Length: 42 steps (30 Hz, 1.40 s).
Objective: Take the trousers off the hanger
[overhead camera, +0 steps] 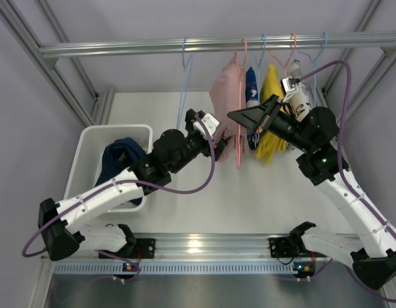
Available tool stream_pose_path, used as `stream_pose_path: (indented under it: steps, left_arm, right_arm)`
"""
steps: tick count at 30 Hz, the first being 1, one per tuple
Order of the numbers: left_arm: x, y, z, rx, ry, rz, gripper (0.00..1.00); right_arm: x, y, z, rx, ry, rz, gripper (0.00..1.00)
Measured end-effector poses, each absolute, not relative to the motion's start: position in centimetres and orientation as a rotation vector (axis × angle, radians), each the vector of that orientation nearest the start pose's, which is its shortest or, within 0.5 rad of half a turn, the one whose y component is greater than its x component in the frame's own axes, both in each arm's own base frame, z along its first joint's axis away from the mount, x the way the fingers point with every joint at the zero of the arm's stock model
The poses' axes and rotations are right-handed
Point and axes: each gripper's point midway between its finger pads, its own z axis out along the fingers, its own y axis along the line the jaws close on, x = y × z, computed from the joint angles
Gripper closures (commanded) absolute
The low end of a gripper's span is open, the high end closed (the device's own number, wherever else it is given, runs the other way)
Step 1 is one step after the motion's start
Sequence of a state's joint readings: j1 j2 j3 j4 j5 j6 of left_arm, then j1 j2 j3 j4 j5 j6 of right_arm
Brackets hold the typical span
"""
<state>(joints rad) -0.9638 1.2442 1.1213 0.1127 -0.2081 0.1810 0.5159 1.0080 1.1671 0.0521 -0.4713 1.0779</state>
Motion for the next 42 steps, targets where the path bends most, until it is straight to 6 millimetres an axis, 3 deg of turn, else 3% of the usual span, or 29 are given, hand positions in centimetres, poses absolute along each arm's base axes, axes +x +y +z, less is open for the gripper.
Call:
stream_pose_path:
  steps: [5,9,16,20,25,33,36,37,39,40,42]
  left_arm:
    - [25.9,-33.0,36.1,0.786,1.370,-0.537,0.05]
    - [25.5,-33.4,36.0,0.812,1.364,-0.561,0.05]
    - [27.6,-34.7,33.9,0.800,1.430,-0.506,0.05]
    - [29.7,-34.2,33.0,0.747,1.472,-0.440,0.14]
    - [31.5,-32.8,33.9,0.682,1.481,-0.403,0.22]
    - [31.9,-32.5,34.2,0.668,1.475,-0.402,0.35]
    - [31.9,-32.6,34.7,0.670,1.465,-0.410,0.48]
    - [31.8,-32.7,35.0,0.673,1.457,-0.417,0.58]
    - [31.7,-33.0,35.8,0.677,1.439,-0.437,0.69]
    - [31.6,-33.2,36.2,0.681,1.430,-0.448,0.83]
    - [31.5,-33.5,36.9,0.693,1.410,-0.468,0.93]
  right_arm:
    - [22.8,25.8,46.0,-0.001,1.596,1.611,1.00]
    - [23.0,25.8,46.6,0.009,1.590,1.618,1.00]
    - [22.9,25.8,47.3,0.013,1.576,1.627,1.00]
    - [22.8,25.8,47.6,0.009,1.570,1.630,1.00]
    - [22.9,25.7,47.6,0.012,1.567,1.627,1.00]
    - [22.9,25.7,47.6,0.012,1.567,1.627,1.00]
    - [22.9,25.7,47.7,0.012,1.567,1.627,1.00]
    - [22.8,25.7,47.7,0.012,1.566,1.627,1.00]
    - [22.9,25.8,47.6,0.011,1.567,1.627,1.00]
    - [22.9,25.8,47.7,0.011,1.566,1.627,1.00]
    - [22.8,25.8,47.7,0.011,1.566,1.627,1.00]
